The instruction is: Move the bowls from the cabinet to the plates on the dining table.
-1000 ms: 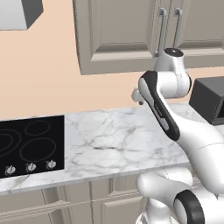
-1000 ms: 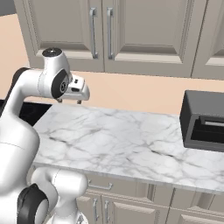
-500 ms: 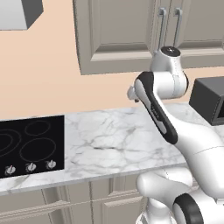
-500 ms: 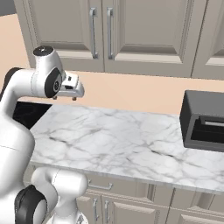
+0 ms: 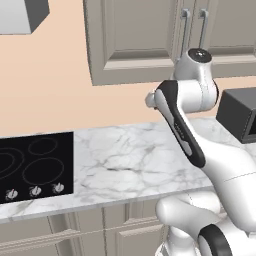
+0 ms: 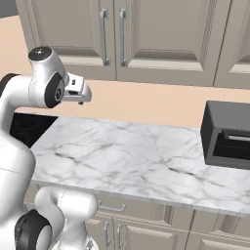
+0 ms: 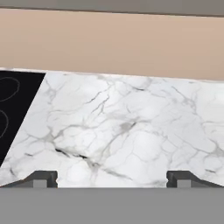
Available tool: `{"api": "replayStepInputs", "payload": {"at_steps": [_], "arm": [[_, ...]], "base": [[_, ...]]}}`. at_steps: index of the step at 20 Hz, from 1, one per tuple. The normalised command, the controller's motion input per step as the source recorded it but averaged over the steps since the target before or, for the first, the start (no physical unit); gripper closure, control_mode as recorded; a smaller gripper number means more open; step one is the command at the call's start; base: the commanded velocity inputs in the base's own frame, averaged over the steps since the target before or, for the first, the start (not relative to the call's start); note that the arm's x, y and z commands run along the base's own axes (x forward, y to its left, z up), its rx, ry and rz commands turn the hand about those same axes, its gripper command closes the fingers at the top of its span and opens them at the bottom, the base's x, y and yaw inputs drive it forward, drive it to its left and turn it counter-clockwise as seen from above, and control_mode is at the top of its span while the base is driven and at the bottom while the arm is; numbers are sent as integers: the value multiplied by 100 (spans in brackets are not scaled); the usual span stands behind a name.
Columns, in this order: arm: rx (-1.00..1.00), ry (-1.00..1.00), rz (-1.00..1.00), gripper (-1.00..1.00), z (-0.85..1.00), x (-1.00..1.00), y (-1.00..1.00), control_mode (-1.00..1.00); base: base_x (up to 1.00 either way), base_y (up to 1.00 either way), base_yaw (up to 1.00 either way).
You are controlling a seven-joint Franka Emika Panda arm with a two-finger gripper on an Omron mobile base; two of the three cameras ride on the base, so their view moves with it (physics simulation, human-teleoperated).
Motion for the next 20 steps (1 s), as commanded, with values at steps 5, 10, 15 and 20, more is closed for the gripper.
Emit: {"api": "replayStepInputs", "payload": {"at_steps": [5,10,15,20], "arm": [[0,-9,0,-100,35,-6,0,-100],[2,-8,0,-100,29,0,0,-100],[1,-8,0,-100,31,-4,0,-100],[1,-10,0,-100,30,-11,0,-100]], "base": [[0,0,0],[0,0,0],[0,0,0],[0,0,0]]}}
